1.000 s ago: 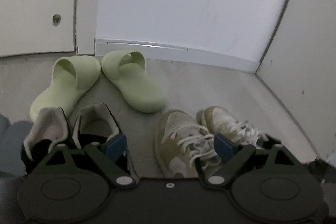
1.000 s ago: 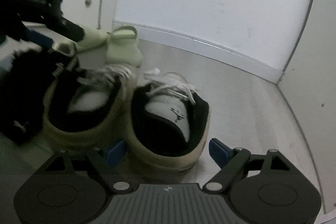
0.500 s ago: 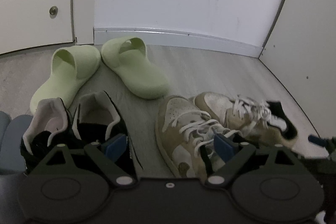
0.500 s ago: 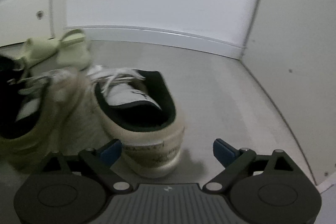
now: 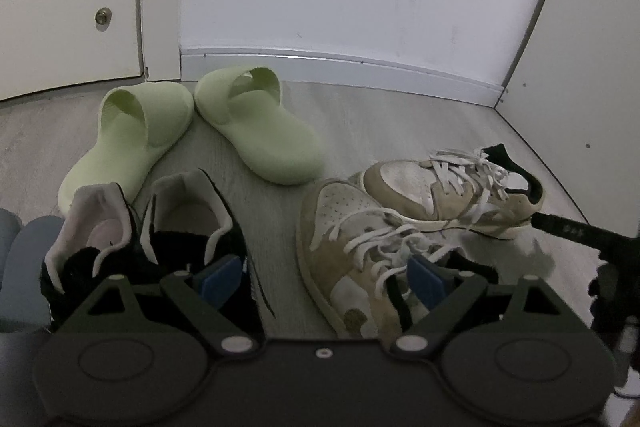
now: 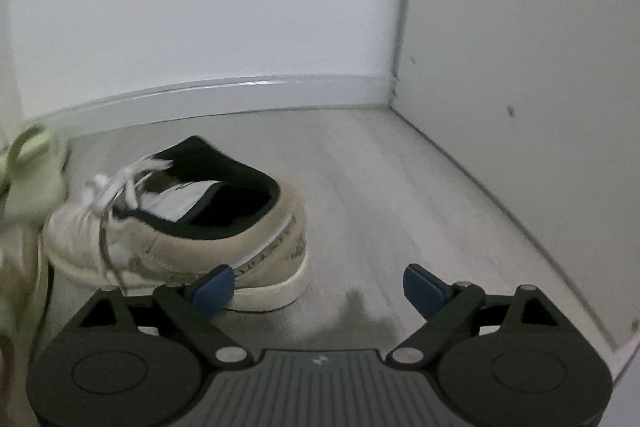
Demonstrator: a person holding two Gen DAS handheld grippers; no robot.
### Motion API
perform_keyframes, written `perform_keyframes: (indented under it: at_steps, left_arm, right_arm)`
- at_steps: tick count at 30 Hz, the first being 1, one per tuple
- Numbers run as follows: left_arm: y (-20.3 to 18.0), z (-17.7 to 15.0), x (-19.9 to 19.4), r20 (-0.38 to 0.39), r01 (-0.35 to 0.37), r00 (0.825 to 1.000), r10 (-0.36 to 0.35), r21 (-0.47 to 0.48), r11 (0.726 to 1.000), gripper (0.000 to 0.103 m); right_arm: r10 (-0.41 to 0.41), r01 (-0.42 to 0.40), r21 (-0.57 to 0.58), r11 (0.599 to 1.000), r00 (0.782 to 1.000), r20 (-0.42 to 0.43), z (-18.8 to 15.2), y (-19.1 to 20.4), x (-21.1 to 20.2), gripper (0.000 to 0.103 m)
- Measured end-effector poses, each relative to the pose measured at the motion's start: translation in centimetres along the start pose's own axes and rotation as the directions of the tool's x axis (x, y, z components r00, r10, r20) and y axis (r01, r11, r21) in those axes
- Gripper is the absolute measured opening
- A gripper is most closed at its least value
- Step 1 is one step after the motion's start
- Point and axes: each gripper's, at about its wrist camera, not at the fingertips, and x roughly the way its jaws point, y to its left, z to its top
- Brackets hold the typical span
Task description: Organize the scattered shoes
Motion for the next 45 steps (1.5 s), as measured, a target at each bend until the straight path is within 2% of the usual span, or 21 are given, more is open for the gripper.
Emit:
perform_keyframes:
  at_steps: [1,4,7,8,9,11,12,18,22,24,27,29,30,32,34,37,41,43,45]
  left_arm:
    - [0.1,0.0,0.1,0.000,0.001,1.000,-0.001,-0.004,1.000,0.091]
    - [0.5,0.1,0.4,-0.005,0.007,1.000,-0.008,-0.023,1.000,0.091]
    - [0.7,0.2,0.6,-0.010,0.007,1.000,-0.007,-0.031,0.999,0.091]
    - [0.7,0.3,0.6,-0.008,0.007,1.000,-0.007,-0.029,1.000,0.091]
    - [0.7,0.3,0.6,-0.007,0.008,1.000,-0.008,-0.025,1.000,0.091]
    - [0.8,0.3,0.5,-0.003,0.010,1.000,-0.010,-0.013,1.000,0.091]
    - [0.9,0.3,0.5,-0.001,0.006,1.000,-0.006,-0.011,1.000,0.091]
    - [1.4,0.5,0.7,0.004,0.017,1.000,-0.017,-0.024,1.000,0.091]
    - [1.4,0.6,0.7,0.010,0.019,1.000,-0.019,-0.017,1.000,0.091]
    - [1.4,0.7,0.7,0.012,0.016,1.000,-0.016,-0.015,1.000,0.091]
    - [1.4,0.8,0.9,0.016,0.014,1.000,-0.014,-0.020,1.000,0.091]
    - [1.4,0.9,1.0,0.020,0.019,1.000,-0.018,-0.031,0.999,0.091]
    - [1.4,0.9,1.1,0.020,0.020,1.000,-0.019,-0.033,0.999,0.091]
    - [1.5,1.0,1.2,0.021,0.029,0.999,-0.028,-0.049,0.998,0.091]
    - [1.5,1.0,1.2,0.018,0.034,0.999,-0.033,-0.059,0.998,0.091]
    - [1.2,1.0,1.1,0.010,0.015,1.000,-0.015,-0.017,1.000,0.091]
    - [1.0,1.0,1.0,0.010,0.007,1.000,-0.007,0.010,1.000,0.091]
    - [0.9,0.9,1.0,0.010,0.008,1.000,-0.008,0.007,1.000,0.091]
    - [0.9,0.8,1.0,0.009,0.016,1.000,-0.016,0.002,1.000,0.091]
  right_arm:
    - [0.007,-0.007,0.033,0.999,1.000,-0.005,0.0,-0.1,-0.3,0.092]
    - [0.128,-0.128,0.117,0.985,0.992,0.008,-0.9,0.8,-2.0,0.092]
    - [0.178,-0.178,0.040,0.983,0.984,-0.004,-1.3,2.7,-1.9,0.091]
    - [0.141,-0.141,-0.037,0.989,0.990,-0.018,-1.6,4.1,-1.3,0.091]
    - [0.126,-0.127,-0.056,0.990,0.992,-0.021,-1.4,4.6,-0.9,0.090]
    - [0.100,-0.101,-0.059,0.993,0.995,-0.025,-1.1,4.9,-0.1,0.087]
    - [0.061,-0.063,-0.059,0.996,0.998,-0.031,-0.7,5.0,0.6,0.085]
    - [-0.015,0.014,-0.083,0.996,1.000,-0.013,1.0,4.7,3.6,0.085]
    - [-0.104,0.104,-0.044,0.994,0.995,0.009,2.4,3.8,6.0,0.085]
    - [-0.123,0.124,0.042,0.991,0.992,-0.013,3.6,2.4,7.3,0.084]
    - [-0.103,0.099,0.185,0.978,0.995,0.012,4.2,0.9,6.0,0.085]
    - [-0.078,0.065,0.230,0.971,0.996,0.049,3.7,1.1,4.0,0.087]
    - [-0.057,0.041,0.241,0.970,0.997,0.059,3.5,1.3,3.3,0.092]
    - [0.055,-0.074,0.268,0.960,0.996,0.077,2.3,2.1,1.8,0.096]
    - [0.099,-0.115,0.266,0.957,0.992,0.073,2.3,2.5,2.2,0.098]
    - [0.142,-0.145,0.169,0.975,0.989,0.027,1.6,6.1,3.5,0.098]
    - [0.134,-0.132,0.126,0.983,0.991,-0.011,1.4,8.4,4.5,0.098]
    - [0.152,-0.147,0.096,0.984,0.987,-0.054,1.2,9.4,5.5,0.098]
    - [0.161,-0.155,0.098,0.983,0.985,-0.058,1.1,9.6,5.6,0.099]
